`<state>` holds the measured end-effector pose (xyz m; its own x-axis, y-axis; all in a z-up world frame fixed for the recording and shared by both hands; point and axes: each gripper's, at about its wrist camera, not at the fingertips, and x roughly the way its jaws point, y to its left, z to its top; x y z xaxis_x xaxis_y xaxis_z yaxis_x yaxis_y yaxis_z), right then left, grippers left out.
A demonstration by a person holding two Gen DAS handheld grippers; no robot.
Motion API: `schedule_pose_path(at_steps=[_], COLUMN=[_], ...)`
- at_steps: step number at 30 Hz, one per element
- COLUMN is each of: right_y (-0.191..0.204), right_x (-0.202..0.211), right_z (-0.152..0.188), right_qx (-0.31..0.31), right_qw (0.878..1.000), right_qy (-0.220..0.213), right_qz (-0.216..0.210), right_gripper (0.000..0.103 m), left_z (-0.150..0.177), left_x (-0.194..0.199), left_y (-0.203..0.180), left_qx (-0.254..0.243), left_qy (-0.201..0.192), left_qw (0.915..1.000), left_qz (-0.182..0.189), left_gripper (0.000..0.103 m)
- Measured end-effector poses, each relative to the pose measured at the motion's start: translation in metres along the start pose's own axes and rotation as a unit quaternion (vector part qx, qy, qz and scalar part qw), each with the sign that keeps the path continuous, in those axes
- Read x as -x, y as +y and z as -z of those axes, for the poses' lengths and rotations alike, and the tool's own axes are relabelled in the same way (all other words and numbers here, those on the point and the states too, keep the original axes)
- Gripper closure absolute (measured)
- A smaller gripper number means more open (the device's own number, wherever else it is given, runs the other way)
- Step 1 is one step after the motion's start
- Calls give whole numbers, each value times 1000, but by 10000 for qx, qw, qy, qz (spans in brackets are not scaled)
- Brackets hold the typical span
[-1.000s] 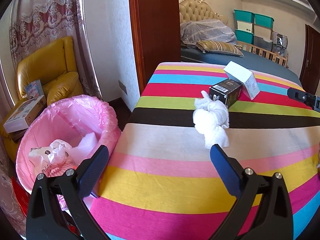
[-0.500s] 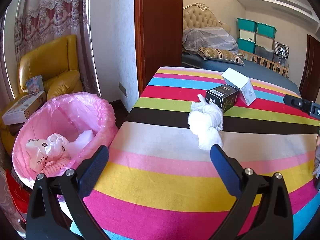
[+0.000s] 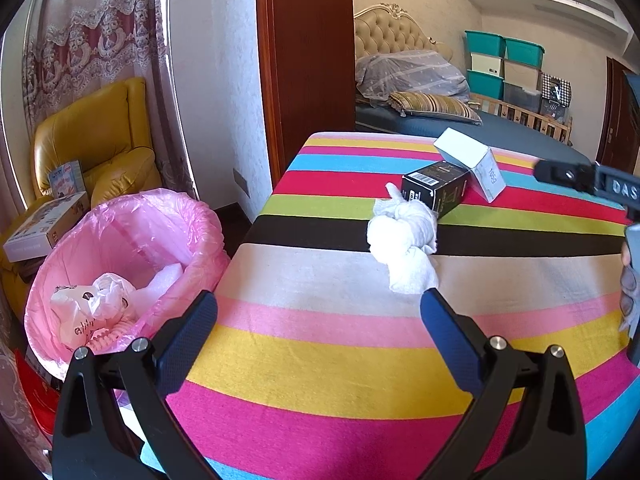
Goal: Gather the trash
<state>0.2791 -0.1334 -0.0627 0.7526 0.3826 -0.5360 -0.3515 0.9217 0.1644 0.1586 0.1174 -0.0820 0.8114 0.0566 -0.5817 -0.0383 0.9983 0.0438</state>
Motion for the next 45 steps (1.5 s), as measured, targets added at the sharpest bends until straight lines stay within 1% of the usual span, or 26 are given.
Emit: schedule_pose_path(at_steps=[5,7,9,12,14,15,17,19,21,25,28,31,32,33,34,35,36,37,38,39,40,43,44,45], right_y=[24,32,36,34,32,32,32,31,25,21,24,26,27,28,28,28,28,26,26,29,33,50,57,65], right_x=[-20,-30,-42,-64,-76,-85,-95,-105,-113,-129,-137,-143,-146,-148,-149,-150,-149,-146,-144,-141,-139,-136,-136,-138], right_z=[-18,-27,-36,-46,-50,-52,-55,-59,-62,-64,-67,-71,-72,-73,-74,-75,-76,-77,-79,-82,-84,-90,-92,-93], right_qx=[277,436,531,501,463,476,558,605,537,547,632,682,730,766,798,845,891,900,914,975,1007,1156,1220,1290], right_qw=[9996,9990,9984,9980,9976,9971,9958,9941,9933,9903,9889,9873,9860,9855,9850,9844,9841,9848,9854,9851,9860,9869,9869,9866], right_qy=[10,31,44,215,360,461,538,648,768,1033,1095,1189,1234,1244,1259,1238,1193,1157,1091,1012,949,792,761,760], right_qz=[13,67,190,334,355,370,483,623,674,756,785,806,847,864,872,921,967,930,930,993,929,801,739,644], right_gripper=[22,23,23,22,23,23,23,23,23,23,23,23,26,33,36,44,51,55,60,62,62,64,81,102], left_z=[-4,-8,-12,-21,-30,-33,-40,-48,-53,-60,-62,-62,-61,-60,-60,-60,-59,-59,-58,-58,-57,-55,-55,-54], left_x=[-3,-6,-11,-22,-35,-39,-48,-55,-60,-77,-87,-94,-96,-97,-97,-98,-98,-100,-101,-100,-99,-95,-93,-91], left_y=[-9,-13,-17,-24,-30,-32,-35,-39,-43,-50,-54,-55,-55,-55,-54,-53,-52,-50,-49,-47,-47,-42,-40,-36], left_qx=[-260,-222,-154,-141,-178,-136,-55,3,-42,-88,-124,-145,-163,-164,-138,-121,-114,-106,-92,-78,-69,-10,39,76], left_qy=[104,152,287,393,596,601,669,750,742,875,970,1074,1117,1152,1173,1186,1206,1259,1286,1257,1245,1180,1148,1114], left_qw=[9995,9993,9986,9981,9968,9967,9965,9955,9960,9954,9948,9937,9932,9927,9923,9920,9916,9907,9901,9905,9906,9917,9922,9928], left_qz=[110,256,413,446,494,537,492,579,505,375,271,273,285,302,368,410,444,510,555,559,568,513,481,443], left_gripper=[5,5,5,5,5,5,5,5,5,5,5,5,6,9,12,20,30,36,45,51,53,55,56,56])
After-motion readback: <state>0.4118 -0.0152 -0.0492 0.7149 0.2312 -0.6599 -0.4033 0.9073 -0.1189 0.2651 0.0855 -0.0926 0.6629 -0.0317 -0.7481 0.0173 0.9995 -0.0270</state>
